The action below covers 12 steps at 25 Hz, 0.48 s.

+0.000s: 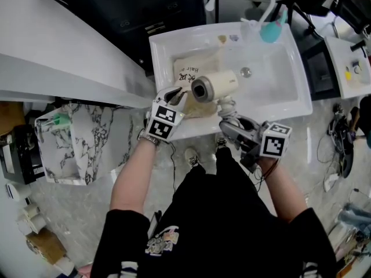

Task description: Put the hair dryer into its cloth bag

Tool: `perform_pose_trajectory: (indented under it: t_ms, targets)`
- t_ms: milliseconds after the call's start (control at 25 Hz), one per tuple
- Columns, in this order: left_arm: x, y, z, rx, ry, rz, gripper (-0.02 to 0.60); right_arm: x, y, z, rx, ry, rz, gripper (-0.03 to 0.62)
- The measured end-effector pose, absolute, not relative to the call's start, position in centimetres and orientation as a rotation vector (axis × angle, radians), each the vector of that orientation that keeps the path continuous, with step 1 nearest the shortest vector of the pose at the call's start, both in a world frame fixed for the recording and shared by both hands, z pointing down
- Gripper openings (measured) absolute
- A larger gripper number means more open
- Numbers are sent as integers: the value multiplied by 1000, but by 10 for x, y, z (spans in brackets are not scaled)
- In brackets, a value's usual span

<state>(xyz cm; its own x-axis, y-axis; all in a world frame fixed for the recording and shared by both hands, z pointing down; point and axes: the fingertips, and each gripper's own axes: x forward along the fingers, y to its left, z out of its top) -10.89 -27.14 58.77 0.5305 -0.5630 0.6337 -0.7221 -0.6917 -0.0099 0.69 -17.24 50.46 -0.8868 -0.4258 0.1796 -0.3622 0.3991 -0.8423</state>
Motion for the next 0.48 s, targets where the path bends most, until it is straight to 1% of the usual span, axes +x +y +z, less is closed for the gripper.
perform_pose_trajectory:
  t_ms: [480]
  targets:
    - [-110,-278,589,2477,-1071,846,58,0,-125,563,-625,2631,-1783,216]
